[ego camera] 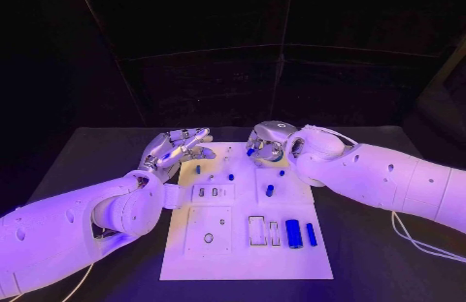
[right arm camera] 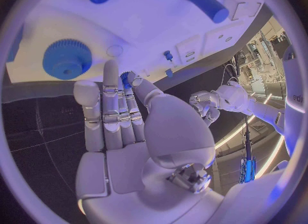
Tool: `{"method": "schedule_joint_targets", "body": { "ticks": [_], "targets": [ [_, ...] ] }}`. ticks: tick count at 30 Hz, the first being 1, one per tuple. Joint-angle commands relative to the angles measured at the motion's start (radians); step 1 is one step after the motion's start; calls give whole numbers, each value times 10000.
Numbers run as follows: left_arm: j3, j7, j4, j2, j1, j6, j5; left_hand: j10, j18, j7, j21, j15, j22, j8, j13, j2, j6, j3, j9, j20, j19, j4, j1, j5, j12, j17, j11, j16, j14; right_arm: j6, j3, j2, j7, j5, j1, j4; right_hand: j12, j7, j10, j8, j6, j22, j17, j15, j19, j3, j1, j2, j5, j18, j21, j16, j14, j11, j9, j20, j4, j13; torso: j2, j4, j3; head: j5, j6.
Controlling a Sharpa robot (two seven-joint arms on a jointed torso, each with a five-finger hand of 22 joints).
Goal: Assemble the parts on the task board
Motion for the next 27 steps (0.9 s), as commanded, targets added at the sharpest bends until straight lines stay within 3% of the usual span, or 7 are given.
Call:
{"method": "schedule_joint_targets", "body": {
  "ticks": [1,6,10,13,22,27],
  "targets": [
    [13,25,-23,18,19,159,-52,-70,41,-10,61,23,8,-40,-9,64,-31,1,-8,-4,93,-41,-3,42,-52,9,-2,23,81,-921,11,239,-137,28,67,-251,31,5,48,22,65,15,14,-51,-14,78,-89,-40,-56,-197,46,-46,-28,32,4,-74,10,11,23,36,-4,-13,35],
    [13,23,-67,64,26,182,-52,-71,40,-8,67,23,12,-45,-9,71,-31,4,-7,-5,97,-49,2,41,-59,22,-1,25,85,-980,13,681,-95,23,97,-685,24,7,38,10,60,29,26,-50,-17,106,-112,-67,-83,-199,62,-49,-25,36,0,-73,34,12,44,63,0,8,25],
    [13,23,-104,87,40,190,-52,-70,40,-8,69,23,12,-46,-8,73,-30,3,-7,-6,98,-51,1,41,-60,27,-2,24,85,-887,13,1003,-106,22,108,-953,0,21,-3,-29,27,47,53,-41,-31,173,-162,-124,-113,-201,89,-57,-21,45,-13,-68,94,10,75,121,-14,-17,29],
    [13,26,-82,73,68,189,-52,-70,40,-8,69,23,12,-46,-8,73,-30,3,-7,-6,98,-51,1,41,-60,27,-2,24,85,-800,13,1248,-114,22,120,-1143,-9,24,-18,-41,16,46,60,-40,-38,191,-178,-144,-119,-200,94,-60,-20,54,-16,-66,112,9,118,90,-18,27,60],
    [13,22,-72,100,127,200,-51,-70,40,-8,69,23,12,-46,-8,73,-30,3,-7,-6,98,-51,1,41,-60,27,-2,24,85,-486,13,1754,-134,-12,135,-1665,-17,25,-32,-51,6,51,68,-38,-43,213,-181,-159,-122,-201,100,-63,-19,56,-19,-64,122,8,194,167,-46,-9,65],
    [13,18,-51,86,145,202,-51,-70,40,-8,69,23,12,-46,-8,73,-30,3,-7,-6,98,-51,1,41,-60,27,-2,24,85,-464,12,1910,-202,-113,137,-1861,-20,25,-36,-55,3,46,70,-39,-47,224,-178,-162,-121,-199,99,-64,-20,57,-20,-63,124,8,217,146,-54,26,82]
  ]
}}
